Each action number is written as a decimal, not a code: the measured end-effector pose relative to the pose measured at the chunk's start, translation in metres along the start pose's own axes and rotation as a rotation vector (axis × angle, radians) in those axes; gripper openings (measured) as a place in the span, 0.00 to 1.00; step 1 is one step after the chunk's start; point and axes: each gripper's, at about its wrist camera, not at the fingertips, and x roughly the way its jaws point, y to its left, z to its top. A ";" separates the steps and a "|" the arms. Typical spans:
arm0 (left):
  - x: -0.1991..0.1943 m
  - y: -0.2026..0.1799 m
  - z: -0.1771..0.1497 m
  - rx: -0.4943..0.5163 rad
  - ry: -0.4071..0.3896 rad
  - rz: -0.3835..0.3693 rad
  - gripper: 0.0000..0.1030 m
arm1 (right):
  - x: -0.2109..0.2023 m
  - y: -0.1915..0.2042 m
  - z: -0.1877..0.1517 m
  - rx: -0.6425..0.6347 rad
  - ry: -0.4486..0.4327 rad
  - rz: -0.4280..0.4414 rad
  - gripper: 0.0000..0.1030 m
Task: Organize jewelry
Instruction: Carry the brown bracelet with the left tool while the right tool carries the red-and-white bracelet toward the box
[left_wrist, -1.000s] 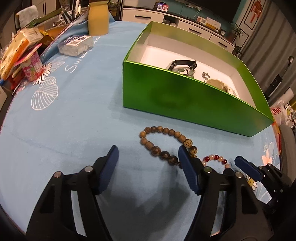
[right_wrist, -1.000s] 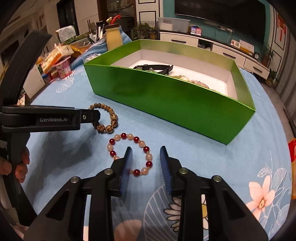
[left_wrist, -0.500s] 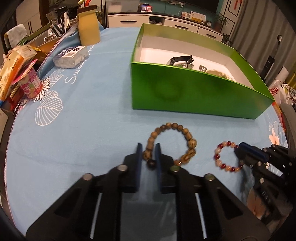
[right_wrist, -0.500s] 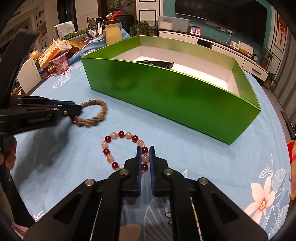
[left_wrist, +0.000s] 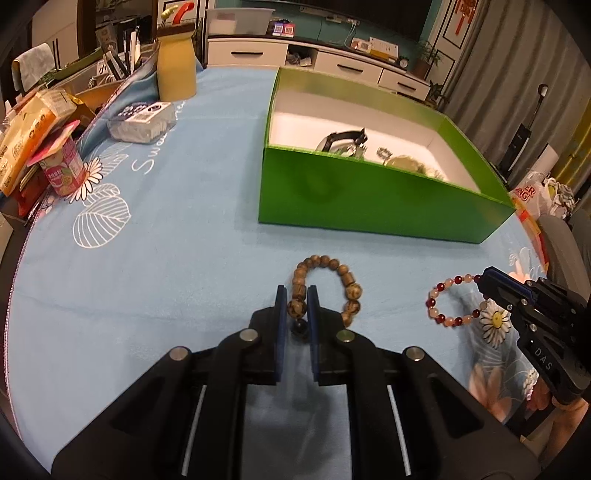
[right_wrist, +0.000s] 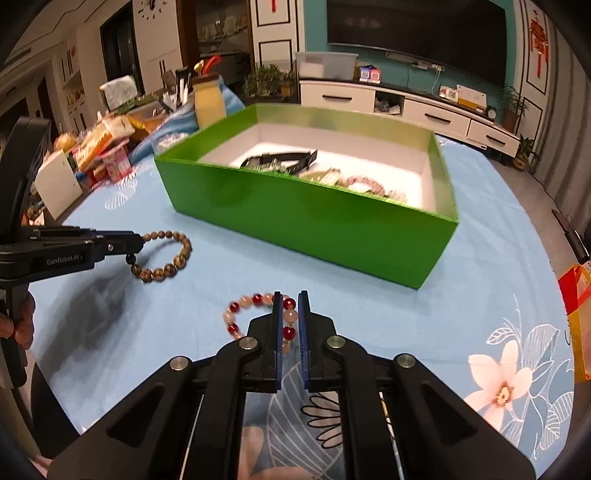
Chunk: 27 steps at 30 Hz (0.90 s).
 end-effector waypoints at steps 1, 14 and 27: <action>-0.003 -0.002 0.001 0.003 -0.008 -0.004 0.10 | -0.002 0.000 0.001 0.005 -0.006 0.001 0.07; -0.042 -0.025 0.015 0.021 -0.085 -0.077 0.10 | -0.043 -0.006 0.016 0.032 -0.121 0.010 0.07; -0.066 -0.039 0.023 0.046 -0.132 -0.093 0.10 | -0.067 -0.012 0.025 0.046 -0.185 0.003 0.07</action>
